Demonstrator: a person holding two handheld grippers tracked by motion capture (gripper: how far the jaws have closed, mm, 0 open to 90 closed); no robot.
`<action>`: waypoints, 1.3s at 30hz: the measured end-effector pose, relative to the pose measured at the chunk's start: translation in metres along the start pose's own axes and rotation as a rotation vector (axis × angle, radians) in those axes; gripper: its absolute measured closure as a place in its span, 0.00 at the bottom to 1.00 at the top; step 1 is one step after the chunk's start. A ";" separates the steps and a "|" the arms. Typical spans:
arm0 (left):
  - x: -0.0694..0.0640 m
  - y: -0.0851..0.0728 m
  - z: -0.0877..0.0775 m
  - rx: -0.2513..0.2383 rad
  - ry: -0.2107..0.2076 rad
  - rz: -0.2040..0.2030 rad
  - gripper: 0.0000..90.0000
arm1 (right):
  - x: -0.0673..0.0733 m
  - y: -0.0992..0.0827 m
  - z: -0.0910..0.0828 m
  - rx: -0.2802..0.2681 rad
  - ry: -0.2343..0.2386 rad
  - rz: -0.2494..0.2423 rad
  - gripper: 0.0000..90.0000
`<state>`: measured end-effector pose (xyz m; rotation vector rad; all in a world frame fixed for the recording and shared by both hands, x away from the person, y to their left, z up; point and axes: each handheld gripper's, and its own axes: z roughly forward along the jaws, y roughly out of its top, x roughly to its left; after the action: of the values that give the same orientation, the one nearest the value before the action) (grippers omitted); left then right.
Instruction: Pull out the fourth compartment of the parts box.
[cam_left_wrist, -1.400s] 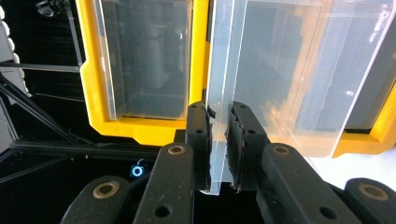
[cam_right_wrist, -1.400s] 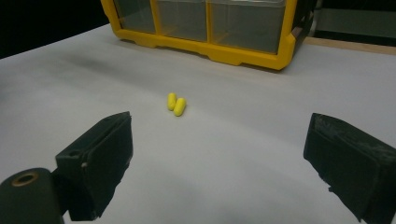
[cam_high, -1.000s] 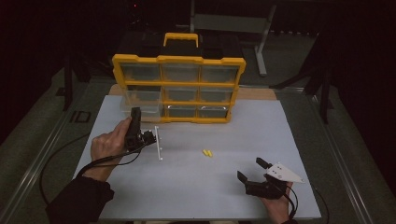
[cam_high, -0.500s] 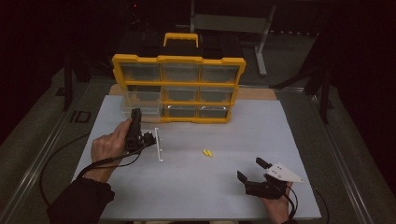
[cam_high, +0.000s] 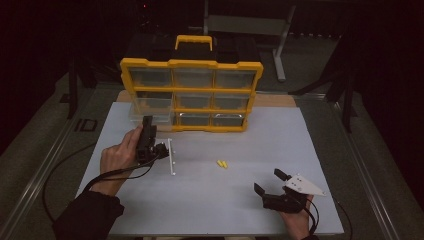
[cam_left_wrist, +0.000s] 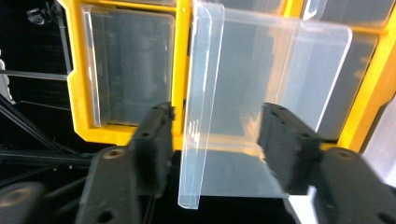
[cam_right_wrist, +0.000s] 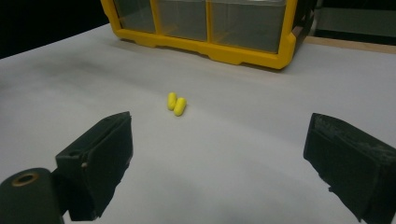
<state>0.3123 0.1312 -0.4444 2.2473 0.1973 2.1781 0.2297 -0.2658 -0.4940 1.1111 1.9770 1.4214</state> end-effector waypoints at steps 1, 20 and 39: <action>0.001 0.000 0.000 -0.007 -0.002 -0.015 0.44 | 0.000 0.000 0.000 0.001 0.000 0.001 0.09; 0.018 -0.019 -0.003 -0.014 -0.407 -0.592 0.03 | 0.000 0.000 0.000 0.001 0.000 0.000 0.09; 0.039 -0.066 -0.010 -0.164 -0.675 -1.193 0.00 | -0.001 0.000 0.000 -0.007 -0.002 0.002 0.09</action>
<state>0.2975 0.1994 -0.4115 1.8078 0.9598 0.7778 0.2297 -0.2664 -0.4942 1.1109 1.9686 1.4265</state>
